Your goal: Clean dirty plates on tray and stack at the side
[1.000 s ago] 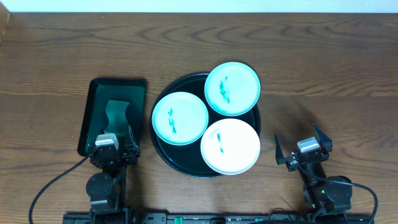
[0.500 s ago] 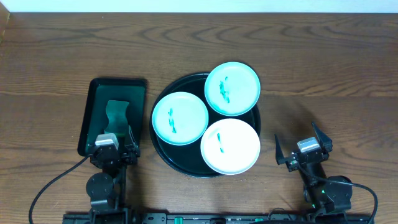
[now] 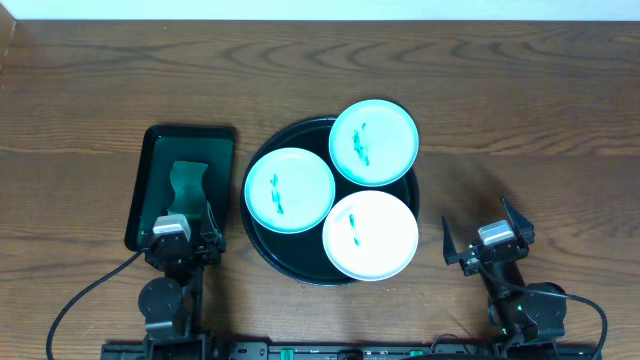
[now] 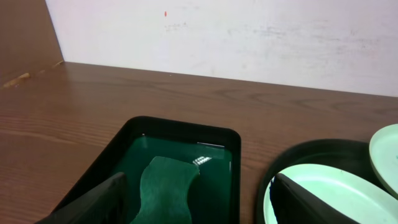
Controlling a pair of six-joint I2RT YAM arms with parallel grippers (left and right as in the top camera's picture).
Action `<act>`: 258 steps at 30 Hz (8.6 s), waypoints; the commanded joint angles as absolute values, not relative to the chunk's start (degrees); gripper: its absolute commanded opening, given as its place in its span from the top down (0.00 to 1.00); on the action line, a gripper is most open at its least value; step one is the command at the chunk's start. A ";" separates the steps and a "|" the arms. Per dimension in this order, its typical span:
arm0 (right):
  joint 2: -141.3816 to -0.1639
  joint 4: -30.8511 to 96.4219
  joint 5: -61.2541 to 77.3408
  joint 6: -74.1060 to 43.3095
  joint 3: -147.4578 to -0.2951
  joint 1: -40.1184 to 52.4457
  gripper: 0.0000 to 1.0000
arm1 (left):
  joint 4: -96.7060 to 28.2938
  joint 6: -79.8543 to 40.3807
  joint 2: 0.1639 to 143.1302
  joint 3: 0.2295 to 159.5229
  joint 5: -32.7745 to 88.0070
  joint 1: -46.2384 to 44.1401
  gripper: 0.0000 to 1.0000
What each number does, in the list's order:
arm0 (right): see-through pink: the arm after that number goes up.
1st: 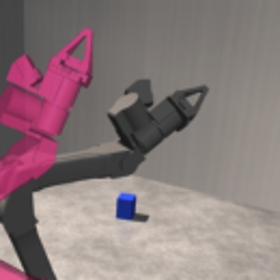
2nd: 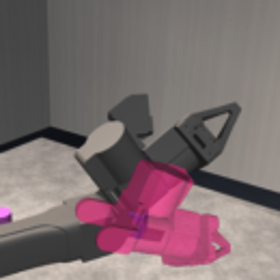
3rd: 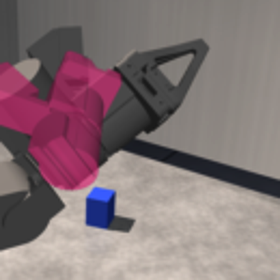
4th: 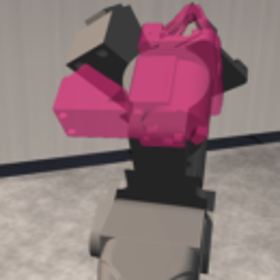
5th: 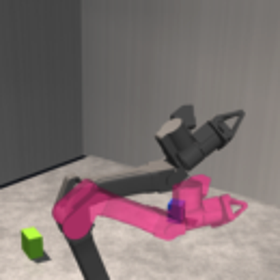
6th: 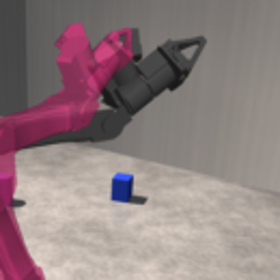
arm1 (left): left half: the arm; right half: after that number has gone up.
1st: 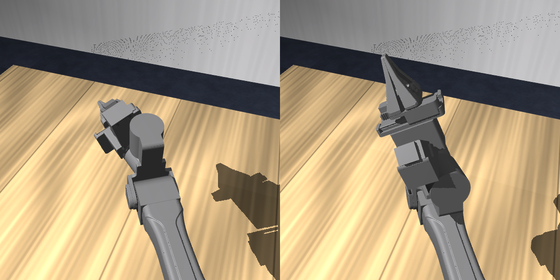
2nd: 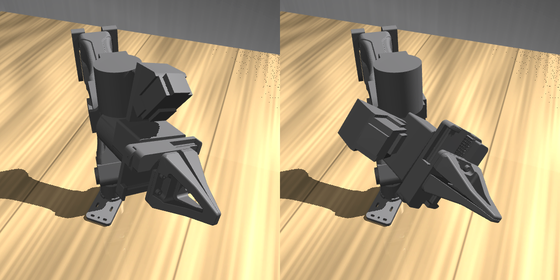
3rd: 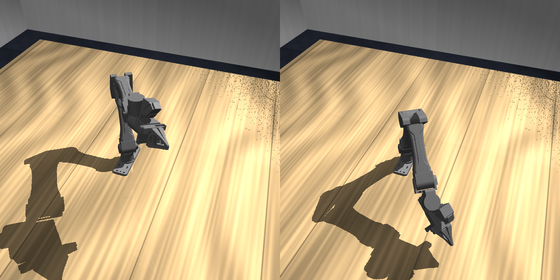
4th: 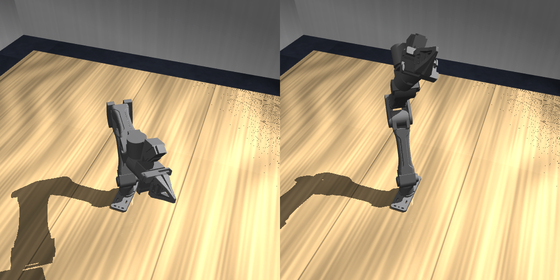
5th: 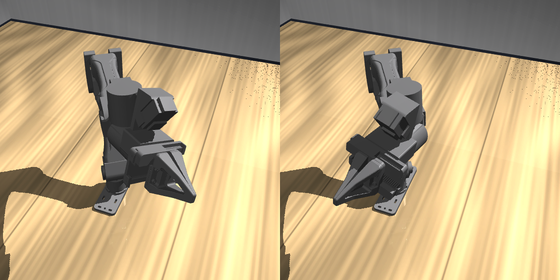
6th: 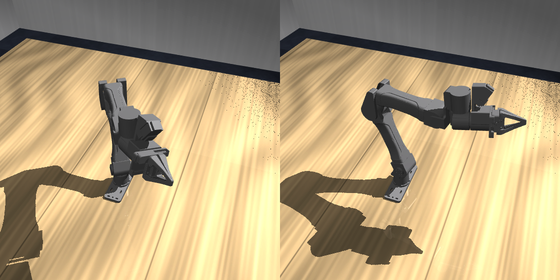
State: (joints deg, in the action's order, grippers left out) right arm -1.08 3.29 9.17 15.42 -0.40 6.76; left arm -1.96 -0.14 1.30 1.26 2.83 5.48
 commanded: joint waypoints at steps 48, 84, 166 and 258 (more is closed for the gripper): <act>-1.41 0.58 10.24 7.66 -2.02 6.46 0.01 | -3.92 0.19 4.75 5.74 5.32 5.45 0.27; -91.57 49.01 33.23 -4.86 -83.18 7.53 0.14 | -50.61 0.19 59.92 66.98 18.61 5.45 0.27; -134.08 60.42 3.07 -26.96 -104.88 39.46 0.99 | -42.50 3.88 105.49 69.91 8.62 14.98 0.65; -134.08 59.18 17.04 -24.16 -100.64 35.18 0.99 | -42.50 -20.67 114.65 77.25 20.43 -17.65 0.93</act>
State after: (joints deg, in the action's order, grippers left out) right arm -132.18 58.72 17.10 -23.49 -102.89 34.61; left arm -47.99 -31.31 113.89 77.49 9.32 -17.17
